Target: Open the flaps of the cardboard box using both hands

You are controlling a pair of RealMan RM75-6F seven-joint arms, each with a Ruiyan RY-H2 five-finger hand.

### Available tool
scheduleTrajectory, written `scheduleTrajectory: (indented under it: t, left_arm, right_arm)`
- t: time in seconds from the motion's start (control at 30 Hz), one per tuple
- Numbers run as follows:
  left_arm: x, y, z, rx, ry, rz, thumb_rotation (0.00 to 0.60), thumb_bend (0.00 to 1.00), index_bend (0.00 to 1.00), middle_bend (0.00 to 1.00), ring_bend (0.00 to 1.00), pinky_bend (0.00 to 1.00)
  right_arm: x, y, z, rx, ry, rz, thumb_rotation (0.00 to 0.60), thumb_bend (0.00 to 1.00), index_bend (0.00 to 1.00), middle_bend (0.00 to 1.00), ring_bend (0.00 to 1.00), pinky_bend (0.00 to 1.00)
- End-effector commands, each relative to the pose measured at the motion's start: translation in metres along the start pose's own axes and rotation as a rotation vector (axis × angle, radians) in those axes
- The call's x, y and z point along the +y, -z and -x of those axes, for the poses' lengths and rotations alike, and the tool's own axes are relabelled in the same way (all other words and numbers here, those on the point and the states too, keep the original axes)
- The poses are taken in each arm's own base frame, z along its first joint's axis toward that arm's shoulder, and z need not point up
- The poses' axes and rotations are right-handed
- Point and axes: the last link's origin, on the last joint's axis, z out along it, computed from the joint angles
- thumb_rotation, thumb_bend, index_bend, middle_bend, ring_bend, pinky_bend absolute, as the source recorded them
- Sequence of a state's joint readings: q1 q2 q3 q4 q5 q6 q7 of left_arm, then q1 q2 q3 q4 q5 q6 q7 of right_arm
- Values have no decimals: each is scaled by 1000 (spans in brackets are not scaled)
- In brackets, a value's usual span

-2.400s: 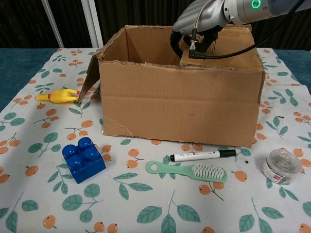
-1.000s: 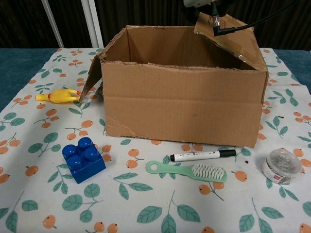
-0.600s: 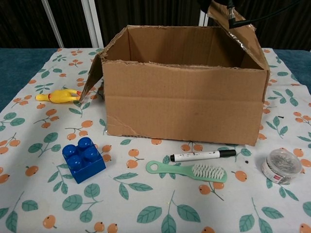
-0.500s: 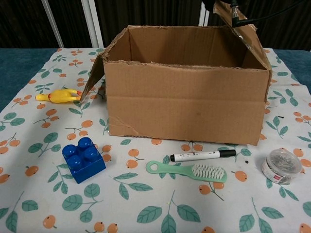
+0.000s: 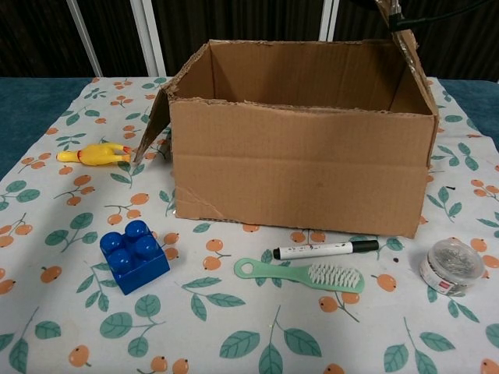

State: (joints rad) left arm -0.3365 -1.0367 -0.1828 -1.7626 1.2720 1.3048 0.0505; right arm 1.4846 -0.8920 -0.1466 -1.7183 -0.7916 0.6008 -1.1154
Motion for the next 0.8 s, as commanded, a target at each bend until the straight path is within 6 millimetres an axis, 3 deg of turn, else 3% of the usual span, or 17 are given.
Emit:
scheduleTrajectory:
  t: [0.03,0.33,0.6,0.8]
  left_arm:
    - [0,0,0,1,4,1,600,111,0,0,0,108]
    - [2,1,0,-1,-6,9,600,112,0,0,0,106]
    - [3,2,0,1,-12,12,600,111,0,0,0,106]
    - [3,2,1,-3,-14,14,600,111,0,0,0,105]
  right_arm:
    - [2,3,1,-7,1,9,600,1000,513,326,191,233]
    - [13,13,5,-29,-5,41,600,992,513,323,190,233]
    - [21,19,13,-52,-2,63,600,700,484,288,188,233]
    - [24,22,19,-69,6,78,600,467,306,225,164,231]
